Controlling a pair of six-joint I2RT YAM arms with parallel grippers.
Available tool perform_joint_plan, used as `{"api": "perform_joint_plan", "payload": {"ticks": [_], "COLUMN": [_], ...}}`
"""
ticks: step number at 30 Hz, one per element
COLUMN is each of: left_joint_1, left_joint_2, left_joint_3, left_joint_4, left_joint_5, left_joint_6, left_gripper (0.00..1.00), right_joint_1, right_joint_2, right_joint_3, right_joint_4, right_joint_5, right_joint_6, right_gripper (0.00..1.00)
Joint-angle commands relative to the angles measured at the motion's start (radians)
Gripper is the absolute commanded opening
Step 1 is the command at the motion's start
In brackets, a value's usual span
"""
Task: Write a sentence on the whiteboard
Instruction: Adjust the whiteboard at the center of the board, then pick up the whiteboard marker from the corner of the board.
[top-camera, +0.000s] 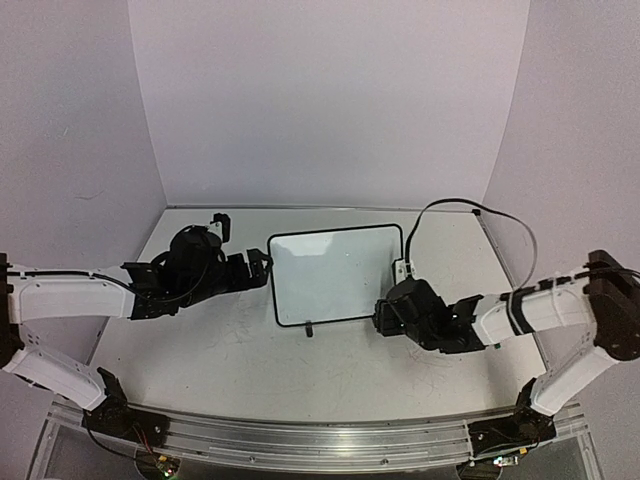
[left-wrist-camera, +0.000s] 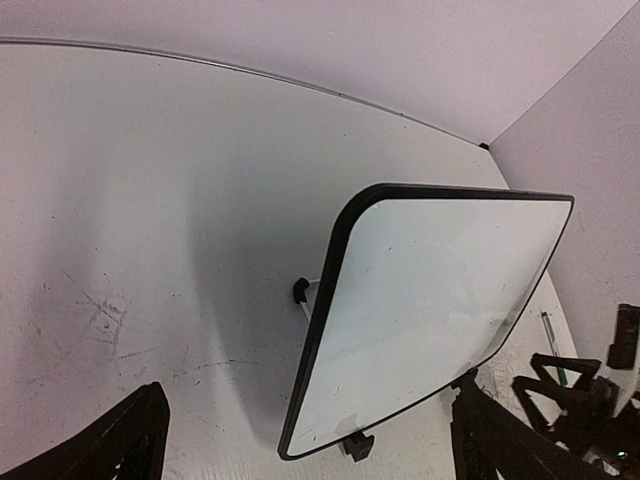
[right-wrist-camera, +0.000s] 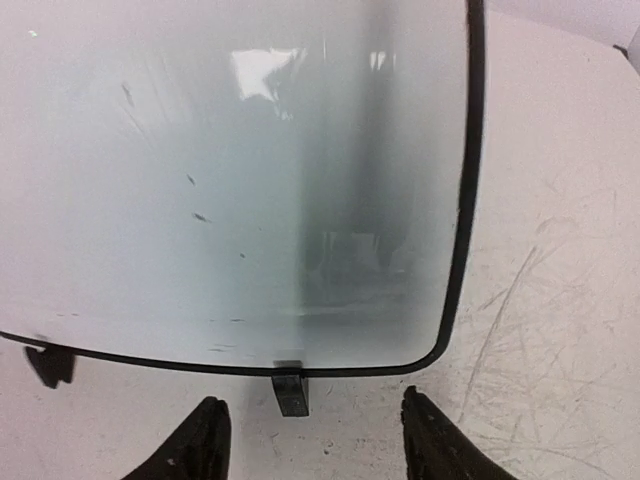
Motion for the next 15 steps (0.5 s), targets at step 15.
{"api": "perform_joint_plan", "payload": {"ticks": [15], "left_joint_1": [-0.001], "left_joint_2": [-0.063], "left_joint_3": [0.015], "left_joint_4": [0.006], "left_joint_5": [-0.036], "left_joint_6": [0.022], "left_gripper": [1.0], "right_joint_1": [-0.89], "right_joint_2": [-0.351], "right_joint_3": [-0.059], "right_joint_4": [-0.257], "right_joint_5": [-0.49], "right_joint_6": [-0.08], "right_gripper": [0.98]}}
